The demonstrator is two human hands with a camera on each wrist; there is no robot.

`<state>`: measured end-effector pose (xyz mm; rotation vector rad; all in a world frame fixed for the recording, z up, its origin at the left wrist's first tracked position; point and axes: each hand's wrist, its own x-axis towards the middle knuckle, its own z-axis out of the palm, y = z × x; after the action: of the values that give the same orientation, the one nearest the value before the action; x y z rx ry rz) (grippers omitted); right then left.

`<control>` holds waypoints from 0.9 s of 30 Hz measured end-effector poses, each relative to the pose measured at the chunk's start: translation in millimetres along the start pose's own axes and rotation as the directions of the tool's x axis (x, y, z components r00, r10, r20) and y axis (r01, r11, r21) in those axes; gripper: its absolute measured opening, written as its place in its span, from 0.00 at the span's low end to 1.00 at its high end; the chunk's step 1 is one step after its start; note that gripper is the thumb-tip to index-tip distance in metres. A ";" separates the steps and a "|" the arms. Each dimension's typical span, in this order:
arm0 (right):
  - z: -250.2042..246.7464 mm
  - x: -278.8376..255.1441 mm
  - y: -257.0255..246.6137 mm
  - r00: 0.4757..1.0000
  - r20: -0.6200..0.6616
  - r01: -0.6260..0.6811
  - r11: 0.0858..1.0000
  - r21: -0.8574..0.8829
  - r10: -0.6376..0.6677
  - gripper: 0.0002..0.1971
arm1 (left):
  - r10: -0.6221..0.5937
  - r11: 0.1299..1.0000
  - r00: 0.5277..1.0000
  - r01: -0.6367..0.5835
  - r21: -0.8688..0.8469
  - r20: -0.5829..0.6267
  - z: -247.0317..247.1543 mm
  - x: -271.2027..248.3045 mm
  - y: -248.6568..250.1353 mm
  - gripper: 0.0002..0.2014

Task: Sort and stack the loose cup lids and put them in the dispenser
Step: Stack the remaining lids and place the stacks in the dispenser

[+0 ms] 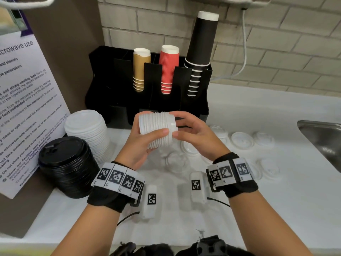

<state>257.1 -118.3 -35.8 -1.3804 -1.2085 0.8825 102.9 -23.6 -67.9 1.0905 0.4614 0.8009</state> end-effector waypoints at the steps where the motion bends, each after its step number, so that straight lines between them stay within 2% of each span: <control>1: 1.7 0.2 0.2 1.000 -0.008 0.006 1.000 0.009 -0.006 0.24 | -0.001 1.000 1.000 0.001 -0.008 -0.008 0.4 -0.1 -0.1 0.29; 4: 6.9 0.2 1.7 0.999 -0.041 0.020 0.999 0.025 -0.019 0.24 | -0.033 0.996 0.999 0.030 -0.079 -0.035 4.3 0.8 -1.0 0.32; 6: 8.9 -0.2 3.3 0.998 -0.062 0.023 1.000 -0.015 -0.024 0.23 | -0.073 0.992 0.993 0.062 -0.111 -0.094 7.1 2.4 -2.7 0.33; 8: 10.8 -0.5 4.9 0.997 -0.078 0.016 0.997 -0.074 -0.022 0.23 | -0.128 0.991 0.975 0.119 -0.056 -0.182 6.7 3.9 -4.1 0.37; 10: 13.9 -0.6 6.0 0.997 -0.071 -0.003 0.996 -0.085 -0.003 0.21 | -0.170 0.983 0.964 0.180 0.033 -0.205 1.8 3.5 -6.1 0.39; 12: 17.3 0.3 7.6 0.998 -0.051 -0.025 0.995 -0.094 0.020 0.20 | -0.198 0.971 0.960 0.219 0.092 -0.196 -7.3 1.6 -8.7 0.30; 14: 19.5 2.5 11.0 0.999 -0.034 -0.032 0.981 -0.192 0.026 0.19 | -0.234 0.956 0.953 0.262 0.131 -0.193 -15.7 -2.1 -11.2 0.18; 15: 20.5 3.9 13.3 0.999 -0.016 -0.038 0.967 -0.254 0.035 0.19 | -0.259 0.947 0.945 0.289 0.141 -0.201 -19.0 -3.9 -12.9 0.15; 17: 23.6 6.2 18.5 0.997 0.021 -0.058 0.936 -0.347 0.070 0.20 | -0.320 0.928 0.923 0.350 0.125 -0.213 -23.0 -7.3 -16.8 0.15; 20: 28.4 8.7 26.1 0.991 0.037 -0.101 0.899 -0.427 0.129 0.20 | -0.392 0.905 0.892 0.418 0.078 -0.226 -24.4 -11.6 -19.8 0.21; 23: 32.6 9.8 32.7 0.986 0.054 -0.113 0.881 -0.460 0.155 0.20 | -0.409 0.891 0.873 0.445 0.091 -0.264 -27.1 -13.3 -21.9 0.16; 27: 36.0 11.7 35.0 0.985 0.072 -0.100 0.855 -0.509 0.157 0.20 | -0.436 0.826 0.845 0.512 0.235 -0.309 -32.0 -12.2 -20.3 0.13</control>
<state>232.1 -96.4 -75.2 -1.8696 -1.5181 0.7693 80.1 -18.4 -100.1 1.0996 1.0564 0.4159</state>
